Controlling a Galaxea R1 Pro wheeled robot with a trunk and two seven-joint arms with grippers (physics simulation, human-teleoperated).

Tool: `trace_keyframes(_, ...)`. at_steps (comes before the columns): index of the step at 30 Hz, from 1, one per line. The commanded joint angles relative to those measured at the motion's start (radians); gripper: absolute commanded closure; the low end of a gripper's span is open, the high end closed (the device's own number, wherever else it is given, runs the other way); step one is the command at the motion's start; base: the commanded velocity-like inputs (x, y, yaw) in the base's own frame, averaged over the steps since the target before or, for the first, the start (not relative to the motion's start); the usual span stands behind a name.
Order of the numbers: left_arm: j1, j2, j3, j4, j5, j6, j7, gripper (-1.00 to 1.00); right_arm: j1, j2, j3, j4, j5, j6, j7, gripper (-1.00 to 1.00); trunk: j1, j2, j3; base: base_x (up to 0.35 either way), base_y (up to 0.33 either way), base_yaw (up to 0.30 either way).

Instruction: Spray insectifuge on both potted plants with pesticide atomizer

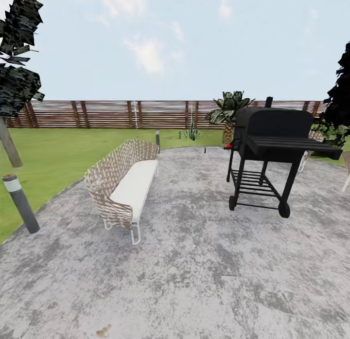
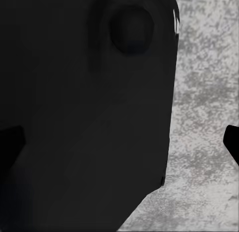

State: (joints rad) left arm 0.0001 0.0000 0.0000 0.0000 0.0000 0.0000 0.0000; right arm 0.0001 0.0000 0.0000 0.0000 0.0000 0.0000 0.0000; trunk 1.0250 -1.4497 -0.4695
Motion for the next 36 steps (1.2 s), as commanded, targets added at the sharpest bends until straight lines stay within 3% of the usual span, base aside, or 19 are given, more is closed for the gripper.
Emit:
trace_keyframes(1,0.001,-0.002,-0.001,-0.006,0.002,-0.002,-0.004,-1.0,-0.002,0.006,-0.001,-0.006,0.002,-0.002,-0.002,-1.0,0.0,0.0,0.0,0.0,0.0,0.0)
trace_keyframes(6,0.0,-0.002,0.001,-0.007,0.003,-0.002,-0.003,-1.0,-0.002,0.034,0.002,-0.034,0.004,-0.002,-0.004,-1.0,0.0,0.0,0.0,0.0,0.0,0.0)
trace_keyframes(11,0.0,-0.002,0.001,-0.006,0.003,-0.002,-0.003,-1.0,-0.002,0.041,0.002,-0.028,0.005,-0.003,-0.004,-1.0,0.0,0.0,0.0,0.0,0.0,0.0)
trace_keyframes(18,0.0,-0.002,-0.001,-0.013,0.002,-0.006,-0.003,-1.0,-0.002,0.042,0.002,-0.03,0.003,-0.005,-0.005,-1.0,0.0,0.0,0.0,0.0,0.0,0.0)
trace_keyframes(36,-0.011,0.011,-0.002,-0.114,-0.002,-0.107,0.0,-1.0,-0.002,0.034,-0.001,-0.132,0.005,-0.102,-0.005,-1.0,0.0,0.0,0.0,0.0,0.0,0.0)
